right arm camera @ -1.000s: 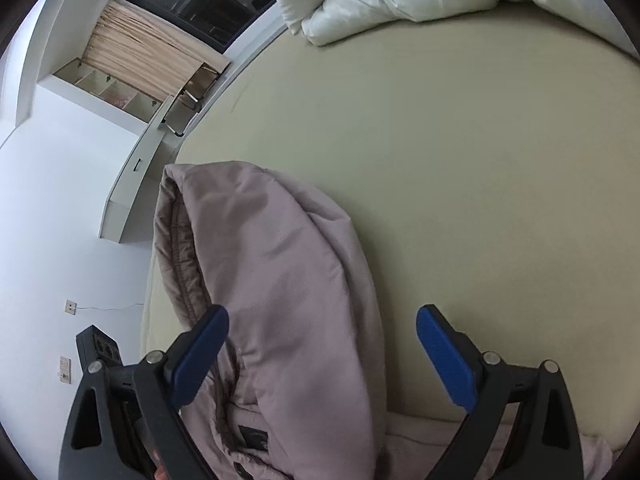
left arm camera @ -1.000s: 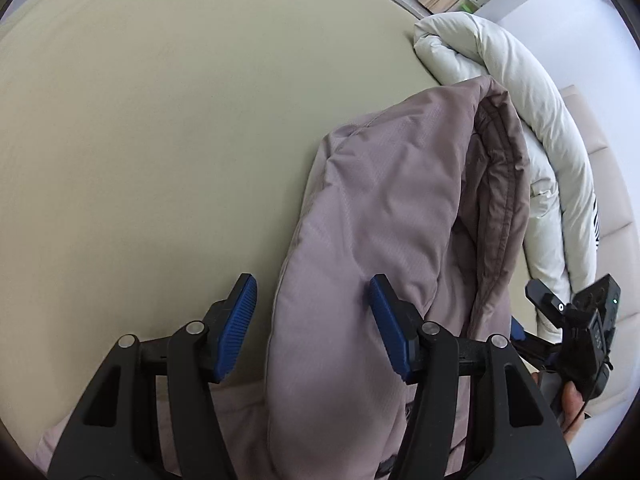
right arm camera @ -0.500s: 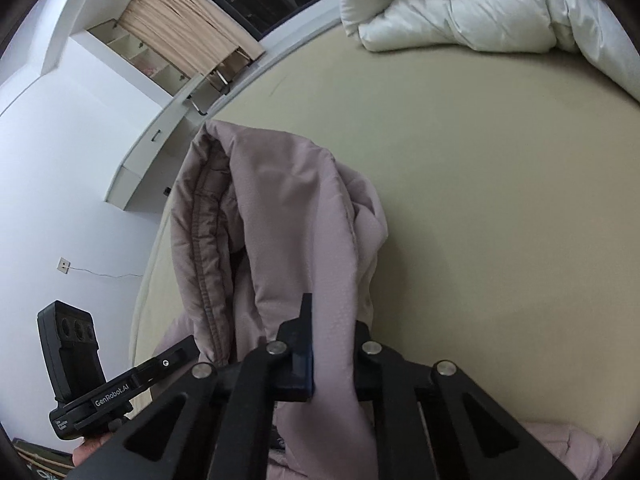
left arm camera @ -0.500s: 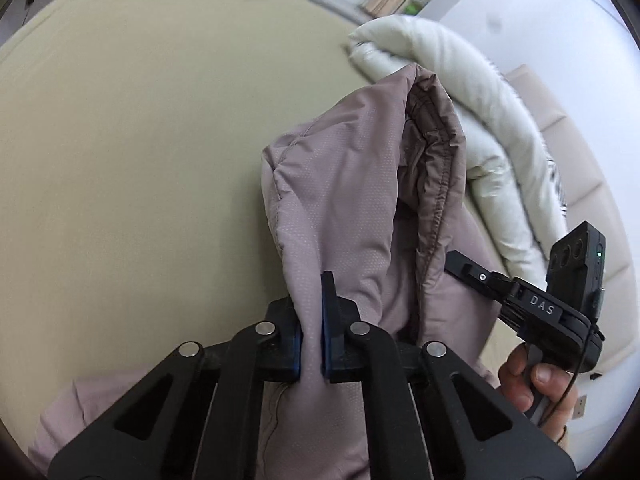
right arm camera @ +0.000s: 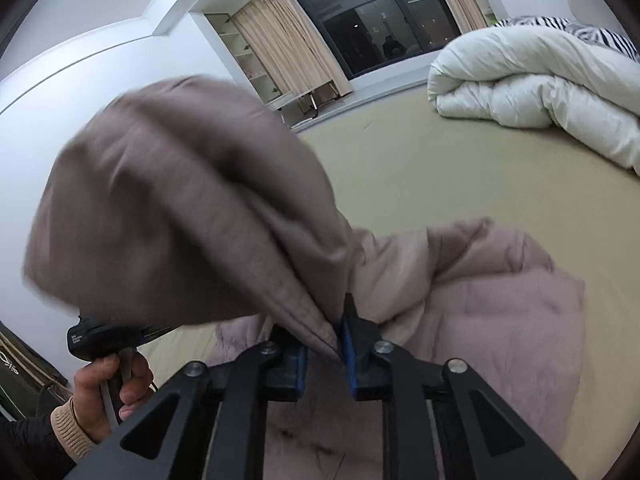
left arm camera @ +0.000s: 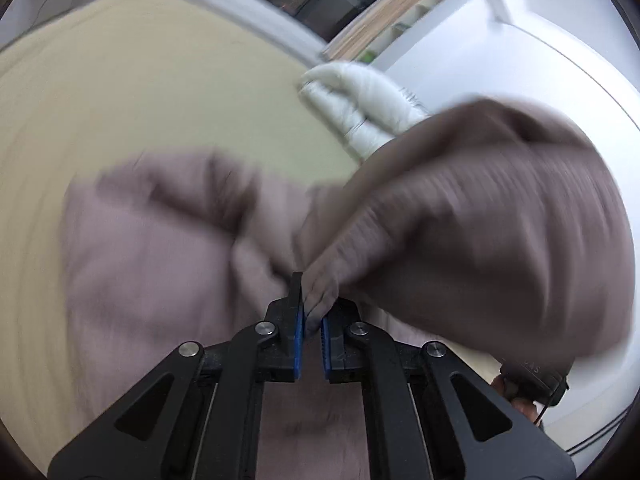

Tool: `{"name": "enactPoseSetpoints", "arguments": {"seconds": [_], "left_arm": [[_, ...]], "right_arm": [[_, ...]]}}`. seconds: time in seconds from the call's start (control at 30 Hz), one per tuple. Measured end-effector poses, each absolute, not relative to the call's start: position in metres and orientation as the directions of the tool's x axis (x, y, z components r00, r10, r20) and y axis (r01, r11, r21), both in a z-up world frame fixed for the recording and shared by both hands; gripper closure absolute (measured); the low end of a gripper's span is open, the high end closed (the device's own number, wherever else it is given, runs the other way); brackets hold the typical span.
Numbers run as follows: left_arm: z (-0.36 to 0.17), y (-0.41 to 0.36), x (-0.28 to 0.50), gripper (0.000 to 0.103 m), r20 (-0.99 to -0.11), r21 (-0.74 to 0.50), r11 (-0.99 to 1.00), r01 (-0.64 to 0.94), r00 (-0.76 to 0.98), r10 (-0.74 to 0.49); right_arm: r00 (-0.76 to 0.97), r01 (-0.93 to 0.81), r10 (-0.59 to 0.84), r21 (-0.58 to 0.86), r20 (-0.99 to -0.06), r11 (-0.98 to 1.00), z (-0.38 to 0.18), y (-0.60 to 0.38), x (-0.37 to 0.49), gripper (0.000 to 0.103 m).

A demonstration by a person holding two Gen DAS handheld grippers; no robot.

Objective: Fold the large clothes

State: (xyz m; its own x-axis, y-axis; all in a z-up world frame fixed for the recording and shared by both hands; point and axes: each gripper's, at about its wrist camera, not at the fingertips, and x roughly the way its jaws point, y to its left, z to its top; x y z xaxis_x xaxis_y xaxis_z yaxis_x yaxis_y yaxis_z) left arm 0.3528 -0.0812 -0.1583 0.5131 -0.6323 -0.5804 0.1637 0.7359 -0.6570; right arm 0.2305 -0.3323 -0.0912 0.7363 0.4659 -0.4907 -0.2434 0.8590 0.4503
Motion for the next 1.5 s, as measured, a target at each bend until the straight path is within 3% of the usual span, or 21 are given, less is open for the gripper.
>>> {"name": "enactPoseSetpoints", "arguments": {"seconds": [0.03,0.07,0.13,0.3,0.37,0.5,0.57,0.63,0.73,0.83,0.87,1.07,1.2,1.3,1.37,1.5], "left_arm": [[-0.174,-0.077,0.339,0.097,-0.604,-0.670,0.733,0.123,0.484,-0.633],[-0.193,-0.073,0.320,0.097,-0.643,-0.670,0.739,0.071,0.442,-0.625],[-0.215,-0.066,0.290,0.097,-0.684,-0.660,0.751,0.029,0.391,-0.616],[-0.204,-0.053,0.248,0.097,-0.701,-0.626,0.780,-0.004,0.441,-0.561],[-0.168,-0.073,0.255,0.097,-0.678,-0.578,0.810,0.095,0.496,-0.542],[-0.115,-0.125,0.274,0.097,-0.624,-0.471,0.823,0.318,0.539,-0.566],[-0.111,-0.153,0.285,0.097,-0.643,-0.395,0.834,0.384,0.533,-0.550],[-0.128,-0.182,0.298,0.097,-0.708,-0.283,0.866,0.413,0.518,-0.479],[-0.175,-0.206,0.319,0.097,-0.804,-0.247,0.884,0.396,0.425,-0.415],[-0.228,-0.203,0.341,0.097,-0.844,-0.310,0.901,0.304,0.348,-0.408],[-0.240,-0.197,0.347,0.097,-0.834,-0.359,0.895,0.265,0.339,-0.435],[-0.270,-0.202,0.373,0.097,-0.831,-0.394,0.889,0.233,0.323,-0.453],[-0.254,-0.196,0.375,0.097,-0.822,-0.421,0.880,0.220,0.317,-0.473],[-0.216,-0.180,0.367,0.097,-0.759,-0.446,0.863,0.236,0.411,-0.505],[-0.203,-0.175,0.367,0.097,-0.732,-0.448,0.863,0.233,0.458,-0.504],[-0.206,-0.186,0.398,0.097,-0.777,-0.365,0.903,0.227,0.460,-0.430]], "right_arm": [[0.730,-0.216,0.467,0.480,-0.500,0.851,-0.106,-0.338,0.214,0.047],[0.725,-0.167,0.455,0.509,-0.517,0.844,-0.120,-0.345,0.201,0.029],[0.726,-0.042,0.394,0.535,-0.564,0.844,-0.145,-0.361,0.179,0.023],[0.778,0.043,0.357,0.610,-0.517,0.791,-0.142,-0.389,0.143,0.025],[0.782,-0.021,0.373,0.577,-0.500,0.817,-0.118,-0.373,0.148,0.046],[0.775,-0.136,0.357,0.414,-0.521,0.900,-0.078,-0.322,0.178,0.061],[0.762,-0.153,0.335,0.350,-0.553,0.924,-0.076,-0.302,0.199,0.068],[0.726,-0.142,0.321,0.324,-0.608,0.935,-0.089,-0.293,0.223,0.071],[0.660,-0.097,0.255,0.256,-0.707,0.962,-0.126,-0.285,0.248,0.072],[0.602,-0.037,0.231,0.262,-0.765,0.964,-0.175,-0.298,0.259,0.078],[0.600,-0.024,0.241,0.284,-0.763,0.959,-0.183,-0.305,0.260,0.086],[0.615,-0.024,0.213,0.251,-0.759,0.968,-0.202,-0.308,0.275,0.088],[0.589,-0.014,0.244,0.292,-0.771,0.956,-0.183,-0.314,0.274,0.087],[0.661,-0.035,0.329,0.411,-0.674,0.911,-0.144,-0.329,0.258,0.075],[0.707,-0.056,0.301,0.374,-0.639,0.926,-0.122,-0.329,0.258,0.059],[0.700,-0.075,0.268,0.305,-0.662,0.949,-0.114,-0.316,0.292,0.058]]}}
